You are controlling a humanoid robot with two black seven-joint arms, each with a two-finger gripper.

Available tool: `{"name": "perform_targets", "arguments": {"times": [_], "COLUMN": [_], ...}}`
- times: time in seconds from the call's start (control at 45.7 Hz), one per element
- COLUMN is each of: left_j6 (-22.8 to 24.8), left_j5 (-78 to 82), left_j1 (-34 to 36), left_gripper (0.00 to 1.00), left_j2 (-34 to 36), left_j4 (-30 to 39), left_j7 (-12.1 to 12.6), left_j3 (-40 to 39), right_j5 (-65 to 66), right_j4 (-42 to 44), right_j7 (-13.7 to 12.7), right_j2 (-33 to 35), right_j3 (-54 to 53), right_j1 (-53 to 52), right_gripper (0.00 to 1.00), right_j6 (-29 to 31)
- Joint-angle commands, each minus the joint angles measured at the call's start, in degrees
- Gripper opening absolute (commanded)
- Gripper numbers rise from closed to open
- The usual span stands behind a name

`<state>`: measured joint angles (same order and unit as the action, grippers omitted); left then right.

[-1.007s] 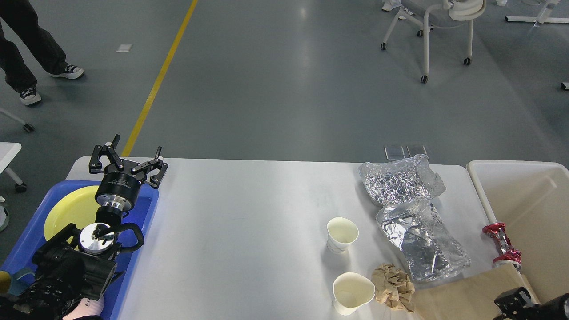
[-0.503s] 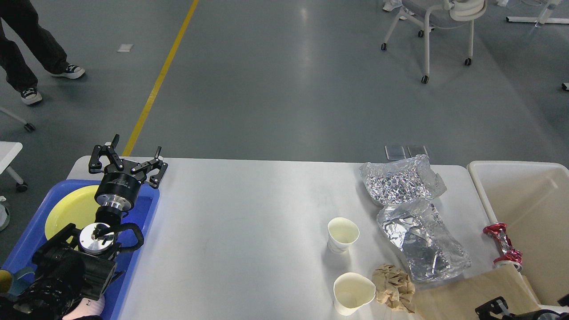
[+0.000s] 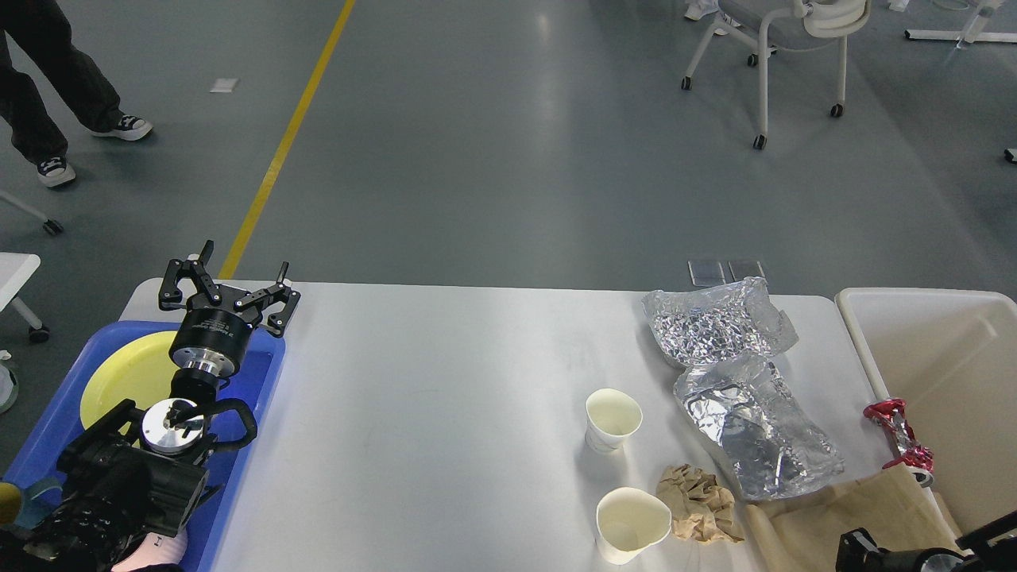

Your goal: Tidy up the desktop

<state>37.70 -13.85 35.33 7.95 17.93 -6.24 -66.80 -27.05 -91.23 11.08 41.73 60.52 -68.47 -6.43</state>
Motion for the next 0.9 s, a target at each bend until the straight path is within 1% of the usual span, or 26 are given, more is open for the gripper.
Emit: {"name": "perform_targets", "arguments": {"times": [0.0,0.175,0.306,0.372,0.438,0.591,0.7,0.788,0.875], "left_j6": [0.0,0.0,0.0,0.0,0.0,0.0,0.0,0.0,0.0], "left_j5": [0.0,0.0,0.0,0.0,0.0,0.0,0.0,0.1,0.1], "left_j1": [0.0,0.0,0.0,0.0,0.0,-0.2,-0.2,-0.2,-0.2], "left_gripper": [1.00,1.00,1.00,1.00,1.00,1.00,1.00,1.00,1.00], "left_j2": [0.0,0.0,0.1,0.0,0.1,0.1,0.1,0.1,0.1], "left_j4": [0.0,0.0,0.0,0.0,0.0,0.1,0.1,0.1,0.1], "left_j7": [0.0,0.0,0.0,0.0,0.0,0.0,0.0,0.0,0.0], "left_j3": [0.0,0.0,0.0,0.0,0.0,-0.1,-0.1,-0.1,-0.1], "right_j5": [0.3,2.0,6.8,9.0,11.2,23.7,32.7,36.6,37.0], "right_j4": [-0.1,-0.6,-0.9,-1.1,-1.8,-1.8,-1.1,0.8,5.1], "right_j7": [0.0,0.0,0.0,0.0,0.0,-0.4,-0.8,-1.1,-2.8], "right_j2": [0.1,1.2,2.5,4.2,7.1,13.5,17.5,18.6,18.1], "right_j3": [0.0,2.0,5.7,6.8,7.8,12.8,15.8,17.4,17.2], "right_j1": [0.1,-0.6,-2.5,-3.9,-5.1,-11.8,-19.7,-27.2,-34.0], "right_gripper": [0.00,0.00,0.00,0.00,0.00,0.00,0.00,0.00,0.00], "right_j6": [-0.5,-0.3,-0.3,0.2,1.9,8.9,15.1,20.6,27.2]}}
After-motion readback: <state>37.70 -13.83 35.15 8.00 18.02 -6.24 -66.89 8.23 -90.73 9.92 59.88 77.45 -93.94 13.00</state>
